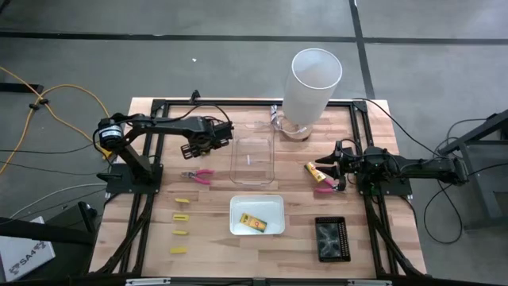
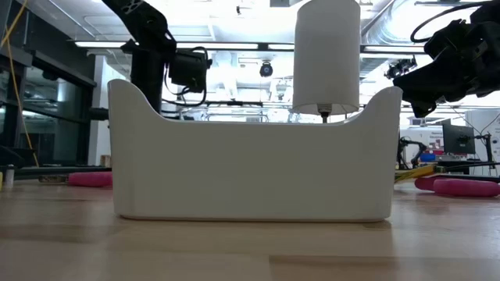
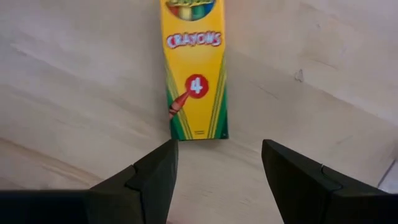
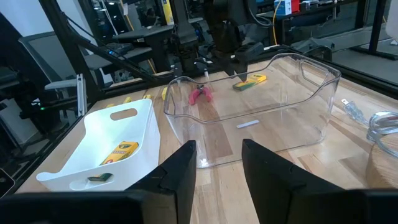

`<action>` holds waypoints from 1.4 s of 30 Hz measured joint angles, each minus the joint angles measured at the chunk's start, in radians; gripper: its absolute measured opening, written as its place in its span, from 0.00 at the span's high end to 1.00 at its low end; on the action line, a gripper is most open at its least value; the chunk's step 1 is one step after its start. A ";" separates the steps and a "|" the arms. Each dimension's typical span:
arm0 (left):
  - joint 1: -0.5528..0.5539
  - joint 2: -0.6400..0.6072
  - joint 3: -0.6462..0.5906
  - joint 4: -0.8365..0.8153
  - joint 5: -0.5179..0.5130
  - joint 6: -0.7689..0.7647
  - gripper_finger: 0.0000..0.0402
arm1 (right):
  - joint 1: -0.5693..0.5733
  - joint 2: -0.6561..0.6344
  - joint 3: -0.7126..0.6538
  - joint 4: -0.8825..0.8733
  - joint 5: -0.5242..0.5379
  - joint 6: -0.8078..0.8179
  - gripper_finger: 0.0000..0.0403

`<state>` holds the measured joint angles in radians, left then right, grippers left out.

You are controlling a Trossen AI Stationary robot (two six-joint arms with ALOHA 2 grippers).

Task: Pick & Place School Supplies
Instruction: Put the yellow crayon box into the white bin

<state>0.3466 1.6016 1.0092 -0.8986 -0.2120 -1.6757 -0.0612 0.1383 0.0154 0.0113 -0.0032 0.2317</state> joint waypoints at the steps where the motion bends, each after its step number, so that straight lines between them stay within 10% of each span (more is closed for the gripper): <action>1: 0.000 0.000 0.000 -0.003 0.000 -0.016 0.44 | 0.000 0.000 0.000 0.000 0.000 0.000 0.70; 42: 0.085 0.097 0.000 0.001 0.004 -0.074 0.44 | 0.000 0.000 0.000 0.000 0.000 0.000 0.70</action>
<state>0.4320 1.6989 1.0092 -0.8978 -0.2084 -1.7500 -0.0609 0.1384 0.0154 0.0113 -0.0032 0.2314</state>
